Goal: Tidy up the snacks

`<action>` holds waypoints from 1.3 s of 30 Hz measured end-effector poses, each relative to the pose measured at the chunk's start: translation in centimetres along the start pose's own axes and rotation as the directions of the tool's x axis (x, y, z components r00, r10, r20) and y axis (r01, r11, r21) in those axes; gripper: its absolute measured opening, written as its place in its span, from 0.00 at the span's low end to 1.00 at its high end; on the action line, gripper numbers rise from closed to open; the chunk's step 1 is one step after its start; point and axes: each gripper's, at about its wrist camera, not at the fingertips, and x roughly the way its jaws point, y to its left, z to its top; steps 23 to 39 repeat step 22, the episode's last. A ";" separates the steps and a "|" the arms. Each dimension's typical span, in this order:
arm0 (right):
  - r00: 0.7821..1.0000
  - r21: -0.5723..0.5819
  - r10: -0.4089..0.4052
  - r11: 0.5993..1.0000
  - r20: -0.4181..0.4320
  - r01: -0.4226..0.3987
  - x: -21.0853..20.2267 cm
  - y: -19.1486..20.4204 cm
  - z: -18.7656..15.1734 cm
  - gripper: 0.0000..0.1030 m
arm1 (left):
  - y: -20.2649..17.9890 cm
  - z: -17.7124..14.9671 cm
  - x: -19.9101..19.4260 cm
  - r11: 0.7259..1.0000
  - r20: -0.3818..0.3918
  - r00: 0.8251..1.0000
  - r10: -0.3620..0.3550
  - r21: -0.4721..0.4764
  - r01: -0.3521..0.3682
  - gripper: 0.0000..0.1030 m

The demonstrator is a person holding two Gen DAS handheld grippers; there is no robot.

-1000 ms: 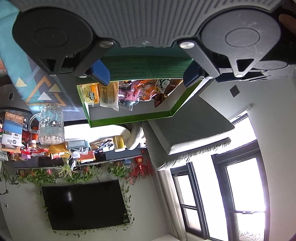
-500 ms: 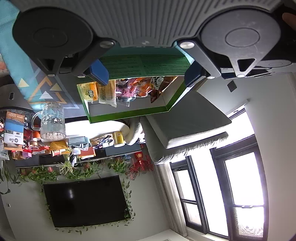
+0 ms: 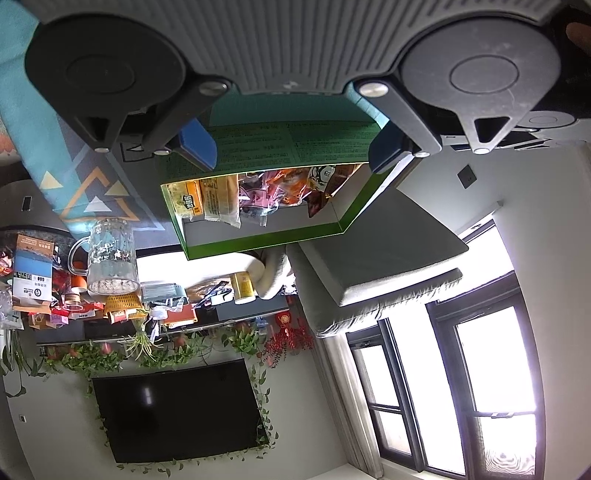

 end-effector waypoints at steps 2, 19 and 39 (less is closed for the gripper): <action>1.000 0.002 -0.004 1.000 -0.002 0.004 0.0 0.0 0.0 0.43 | 0.0 -0.1 -0.1 1.000 0.001 1.000 0.003 0.002 -0.003 0.66; 1.000 -0.003 -0.003 1.000 -0.012 0.003 0.0 0.3 -0.2 0.43 | -0.6 -0.4 -0.3 0.999 0.011 1.000 -0.019 0.042 0.019 0.66; 1.000 -0.001 -0.003 1.000 -0.011 0.003 -0.1 0.3 -0.3 0.43 | -0.7 -0.4 -0.2 0.999 0.006 1.000 -0.020 0.038 0.019 0.66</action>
